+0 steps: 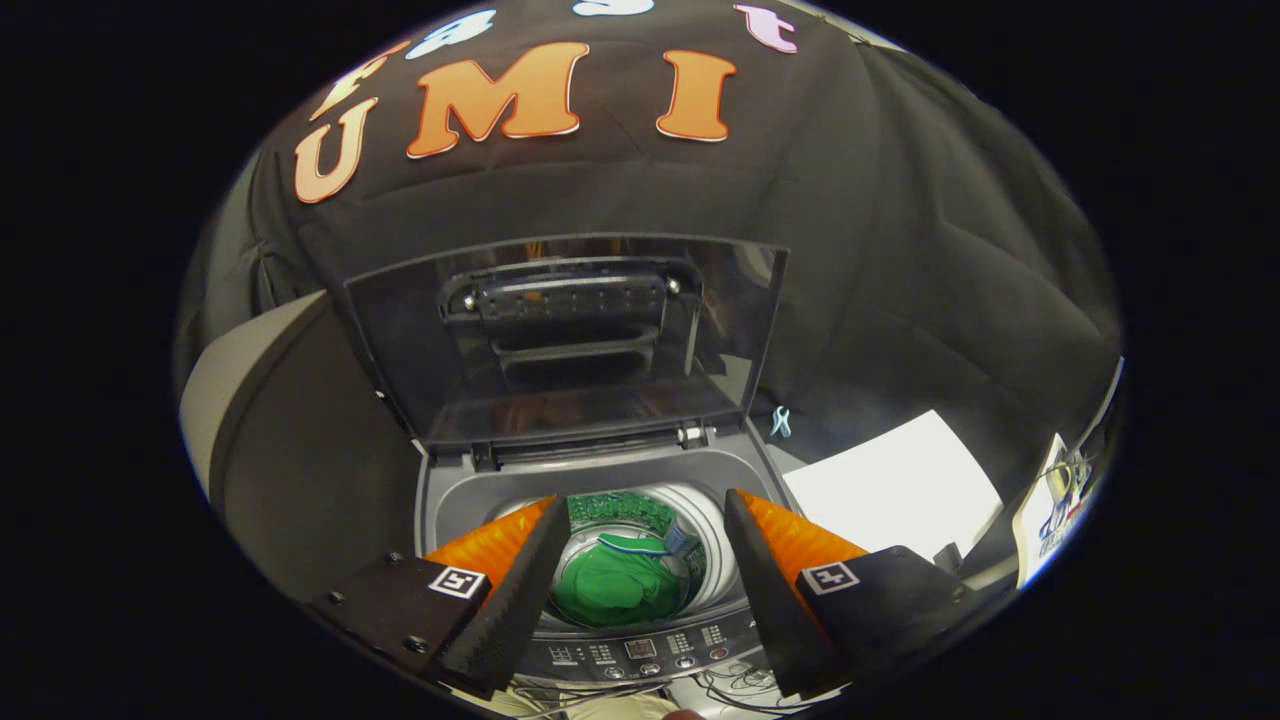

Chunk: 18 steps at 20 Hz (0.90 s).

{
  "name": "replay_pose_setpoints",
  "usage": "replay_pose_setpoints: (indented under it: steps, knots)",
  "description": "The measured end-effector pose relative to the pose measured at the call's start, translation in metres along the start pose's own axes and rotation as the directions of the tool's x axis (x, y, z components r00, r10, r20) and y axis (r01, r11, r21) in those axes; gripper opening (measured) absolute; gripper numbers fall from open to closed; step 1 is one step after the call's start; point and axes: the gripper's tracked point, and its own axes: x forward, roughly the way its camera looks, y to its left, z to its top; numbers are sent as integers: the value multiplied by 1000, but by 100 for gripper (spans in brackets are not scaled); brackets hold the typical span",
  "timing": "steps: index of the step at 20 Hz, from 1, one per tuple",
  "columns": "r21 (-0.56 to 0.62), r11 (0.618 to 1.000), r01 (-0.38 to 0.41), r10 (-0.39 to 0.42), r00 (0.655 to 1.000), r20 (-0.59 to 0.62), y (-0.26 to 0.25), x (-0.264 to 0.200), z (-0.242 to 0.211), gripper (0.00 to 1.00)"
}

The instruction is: Put the clothes into the washing machine and then close the washing machine lid.

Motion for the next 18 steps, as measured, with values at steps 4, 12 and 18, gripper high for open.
replay_pose_setpoints:
  steps: [4, 12, 18]
  knots:
    - [-14, 1000, -8, 9, 999, 40, 10, -14, 33, 99]
    - [-29, 999, -40, 43, 993, 114, 31, -36, 105, 99]
    - [-53, 997, -48, 56, 983, 173, 49, -36, 161, 99]
